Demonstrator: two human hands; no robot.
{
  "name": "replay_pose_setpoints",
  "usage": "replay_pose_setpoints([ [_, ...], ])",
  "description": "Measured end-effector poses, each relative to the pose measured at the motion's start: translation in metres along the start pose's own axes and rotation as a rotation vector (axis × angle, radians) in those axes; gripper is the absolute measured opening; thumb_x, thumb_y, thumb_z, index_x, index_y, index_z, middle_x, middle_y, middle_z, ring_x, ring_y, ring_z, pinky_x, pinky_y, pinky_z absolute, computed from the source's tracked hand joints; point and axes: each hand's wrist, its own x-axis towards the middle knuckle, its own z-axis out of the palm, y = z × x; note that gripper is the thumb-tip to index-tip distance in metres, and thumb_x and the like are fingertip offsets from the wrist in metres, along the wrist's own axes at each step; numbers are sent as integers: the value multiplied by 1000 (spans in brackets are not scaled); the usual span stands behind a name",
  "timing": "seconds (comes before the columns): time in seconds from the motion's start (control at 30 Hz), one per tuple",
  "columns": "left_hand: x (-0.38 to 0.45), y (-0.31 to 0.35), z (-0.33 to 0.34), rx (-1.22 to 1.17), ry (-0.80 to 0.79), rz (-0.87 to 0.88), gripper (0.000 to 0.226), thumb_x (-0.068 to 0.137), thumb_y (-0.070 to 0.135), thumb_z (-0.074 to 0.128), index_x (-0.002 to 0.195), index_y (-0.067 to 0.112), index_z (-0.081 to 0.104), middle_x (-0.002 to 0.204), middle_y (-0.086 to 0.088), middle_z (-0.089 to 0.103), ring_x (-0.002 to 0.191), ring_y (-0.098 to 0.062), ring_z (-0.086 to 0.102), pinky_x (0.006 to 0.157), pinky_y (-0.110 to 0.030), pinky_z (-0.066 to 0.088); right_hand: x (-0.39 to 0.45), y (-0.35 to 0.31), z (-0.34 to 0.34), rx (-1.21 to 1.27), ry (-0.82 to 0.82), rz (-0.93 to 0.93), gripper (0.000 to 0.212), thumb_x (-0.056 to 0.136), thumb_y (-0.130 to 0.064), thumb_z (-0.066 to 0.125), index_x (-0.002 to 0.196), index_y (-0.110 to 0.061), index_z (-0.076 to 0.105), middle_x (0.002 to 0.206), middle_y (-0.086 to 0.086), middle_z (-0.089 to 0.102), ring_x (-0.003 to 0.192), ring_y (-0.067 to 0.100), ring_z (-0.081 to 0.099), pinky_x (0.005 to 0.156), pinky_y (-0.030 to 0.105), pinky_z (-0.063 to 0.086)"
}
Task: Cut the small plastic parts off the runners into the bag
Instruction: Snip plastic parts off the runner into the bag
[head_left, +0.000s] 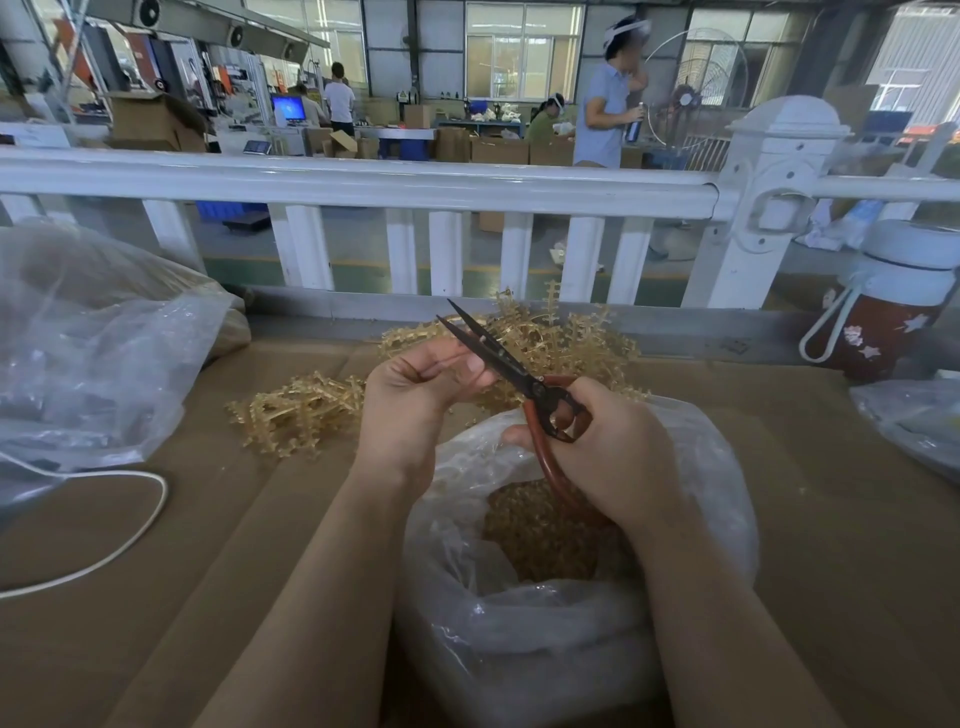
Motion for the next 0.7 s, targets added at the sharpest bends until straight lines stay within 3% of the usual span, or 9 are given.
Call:
replay_pose_setpoints([
  [0.1, 0, 0, 0, 82, 11, 21, 13, 81, -5, 69, 90, 3, 73, 80, -8, 76, 72, -17, 70, 74, -26, 58, 0, 1, 0, -61, 16, -15, 65, 63, -92, 54, 89, -33, 63, 71, -19, 61, 65, -3, 57, 57, 14, 44],
  [0.2, -1, 0, 1, 169, 9, 49, 16, 82, -7, 69, 84, 7, 75, 77, -9, 75, 70, -16, 69, 71, -25, 57, -1, 1, -1, -95, 61, -35, 66, 65, -93, 50, 86, -32, 60, 67, -19, 57, 63, -6, 54, 55, 11, 38],
  [0.57, -1, 0, 0, 184, -3, 48, 10, 82, -6, 69, 88, 0, 73, 75, -9, 73, 67, -16, 67, 70, -25, 56, 1, 3, 1, -35, 23, -9, 70, 59, -94, 51, 85, -31, 63, 68, -16, 59, 62, -1, 57, 53, 14, 43],
  [0.7, 0, -1, -1, 194, 8, 52, 6, 82, -8, 69, 85, -2, 70, 73, -11, 71, 66, -18, 67, 71, -26, 56, 1, 2, 1, -12, 34, -13, 56, 59, -91, 54, 73, -37, 53, 64, -18, 57, 66, -2, 58, 50, 10, 39],
])
